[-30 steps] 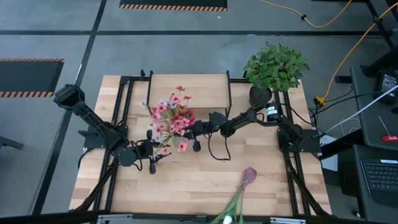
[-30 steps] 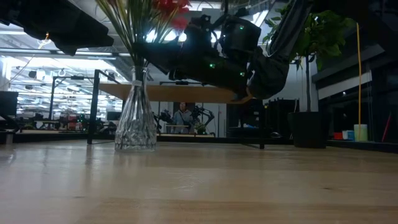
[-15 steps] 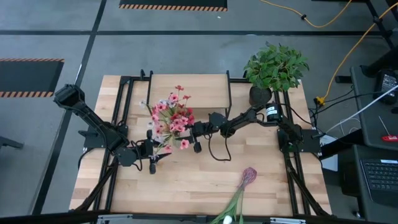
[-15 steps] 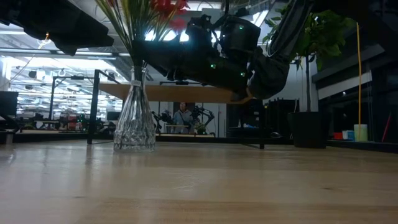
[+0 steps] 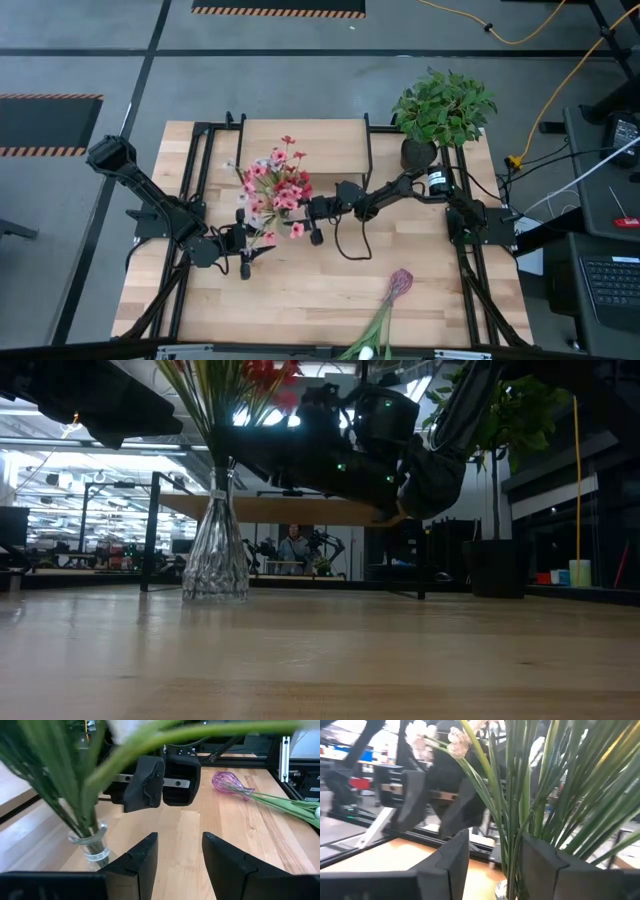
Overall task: Pick and place flowers into a vace then onto a shelf
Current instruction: Put the pink flowers into the transparent vase
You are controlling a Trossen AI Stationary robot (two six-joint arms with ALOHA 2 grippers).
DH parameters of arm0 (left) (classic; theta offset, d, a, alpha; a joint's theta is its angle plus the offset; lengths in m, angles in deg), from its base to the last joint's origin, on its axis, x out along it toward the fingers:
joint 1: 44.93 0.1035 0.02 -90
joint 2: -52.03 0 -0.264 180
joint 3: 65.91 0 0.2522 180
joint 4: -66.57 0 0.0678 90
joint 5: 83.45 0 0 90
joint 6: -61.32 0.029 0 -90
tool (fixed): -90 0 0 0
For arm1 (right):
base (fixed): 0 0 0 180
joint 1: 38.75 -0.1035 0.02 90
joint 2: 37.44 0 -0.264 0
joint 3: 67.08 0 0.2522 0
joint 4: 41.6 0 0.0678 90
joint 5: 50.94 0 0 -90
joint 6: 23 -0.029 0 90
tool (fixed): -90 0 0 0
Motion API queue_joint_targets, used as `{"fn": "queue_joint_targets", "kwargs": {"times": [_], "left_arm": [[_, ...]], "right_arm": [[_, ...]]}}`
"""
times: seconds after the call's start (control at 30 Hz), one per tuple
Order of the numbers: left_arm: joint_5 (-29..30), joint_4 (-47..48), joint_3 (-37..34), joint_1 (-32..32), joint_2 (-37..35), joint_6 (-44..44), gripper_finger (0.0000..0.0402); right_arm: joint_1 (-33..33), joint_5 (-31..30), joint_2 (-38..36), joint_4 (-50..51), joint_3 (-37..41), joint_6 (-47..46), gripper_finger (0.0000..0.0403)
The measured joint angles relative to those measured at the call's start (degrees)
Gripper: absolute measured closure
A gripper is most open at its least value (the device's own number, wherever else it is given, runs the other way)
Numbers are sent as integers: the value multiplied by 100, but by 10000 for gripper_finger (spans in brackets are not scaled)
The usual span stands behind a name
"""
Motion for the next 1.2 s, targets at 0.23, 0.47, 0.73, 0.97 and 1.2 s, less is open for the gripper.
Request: {"fn": "queue_joint_targets", "kwargs": {"times": [0.23,0.47,0.73,0.97,1.2], "left_arm": [[0,0,0,-1,0,2,255],[0,0,0,0,0,2,255],[0,0,0,-2,0,0,255],[0,1,0,-2,0,2,255],[-20,1,0,-2,0,1,255]], "right_arm": [[-26,-469,-9,73,0,206,242],[-129,-915,-11,202,-7,456,242],[-213,-1360,-62,372,-7,589,242],[-328,-1934,-386,1007,-4,900,242],[-389,-2286,-413,1100,-4,982,242]]}}
